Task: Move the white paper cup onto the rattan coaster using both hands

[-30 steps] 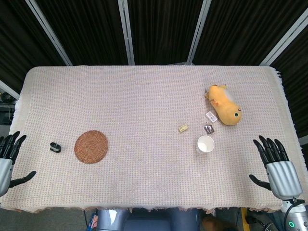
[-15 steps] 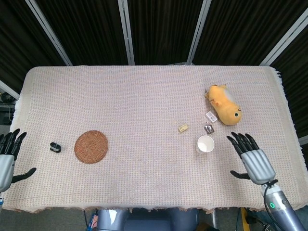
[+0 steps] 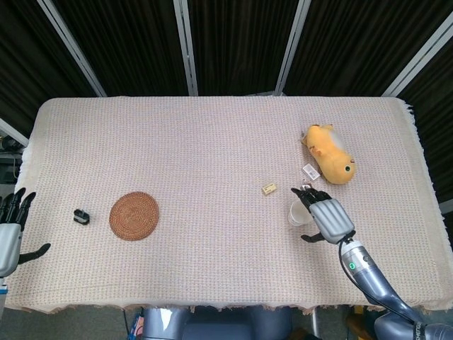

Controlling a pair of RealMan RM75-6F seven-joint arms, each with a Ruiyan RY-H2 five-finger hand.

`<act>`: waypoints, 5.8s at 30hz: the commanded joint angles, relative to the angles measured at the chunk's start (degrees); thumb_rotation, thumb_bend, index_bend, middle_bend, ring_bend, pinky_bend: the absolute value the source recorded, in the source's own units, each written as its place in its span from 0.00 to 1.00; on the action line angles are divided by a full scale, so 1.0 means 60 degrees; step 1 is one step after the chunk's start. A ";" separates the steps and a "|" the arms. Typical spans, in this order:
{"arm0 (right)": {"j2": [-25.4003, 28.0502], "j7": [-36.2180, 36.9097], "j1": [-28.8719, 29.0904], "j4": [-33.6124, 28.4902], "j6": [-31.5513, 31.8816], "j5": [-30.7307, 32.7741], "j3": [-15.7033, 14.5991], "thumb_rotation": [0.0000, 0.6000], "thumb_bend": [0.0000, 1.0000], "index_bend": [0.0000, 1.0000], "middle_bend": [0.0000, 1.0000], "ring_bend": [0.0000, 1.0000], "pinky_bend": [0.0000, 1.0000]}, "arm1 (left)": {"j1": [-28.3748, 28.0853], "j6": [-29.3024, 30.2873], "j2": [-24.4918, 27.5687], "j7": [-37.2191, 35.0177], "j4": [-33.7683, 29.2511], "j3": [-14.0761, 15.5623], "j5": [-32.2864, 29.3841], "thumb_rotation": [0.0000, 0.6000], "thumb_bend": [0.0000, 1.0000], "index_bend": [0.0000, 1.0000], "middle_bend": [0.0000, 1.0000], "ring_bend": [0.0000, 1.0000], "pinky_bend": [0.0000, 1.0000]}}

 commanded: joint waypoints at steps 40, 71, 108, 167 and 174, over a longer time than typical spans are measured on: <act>-0.2457 -0.3511 0.3242 0.0183 -0.1080 0.1619 0.1005 1.00 0.20 0.33 0.47 0.40 0.25 | -0.0335 -0.0672 0.0164 -0.0340 0.0092 -0.0221 -0.0872 1.00 0.00 0.00 0.00 0.00 0.00; -0.0503 -0.3371 0.2140 -0.1118 0.2399 -0.0405 -0.1251 1.00 0.00 0.00 0.00 0.00 0.01 | -0.0514 -0.0766 0.0272 -0.0903 0.0354 -0.0086 -0.0413 1.00 0.00 0.00 0.00 0.00 0.00; 0.0457 0.0854 -0.1577 0.1766 0.5521 -0.1798 -0.1827 1.00 0.00 0.00 0.00 0.00 0.00 | -0.6378 -0.5769 -0.5086 0.3099 0.1982 -0.1643 -0.0830 1.00 0.00 0.19 0.06 0.03 0.14; 0.0589 0.0884 -0.2128 0.1463 0.5069 -0.2265 -0.1013 1.00 0.00 0.00 0.00 0.00 0.00 | -0.5332 -0.3881 -0.2132 0.1523 0.1891 -0.0106 -0.1096 1.00 0.04 0.41 0.41 0.37 0.53; 0.0588 0.0823 -0.2169 0.1387 0.5050 -0.2360 -0.0994 1.00 0.00 0.00 0.00 0.00 0.00 | -0.5025 -0.3841 -0.2077 0.0765 0.2381 0.0228 -0.0735 1.00 0.04 0.41 0.41 0.37 0.53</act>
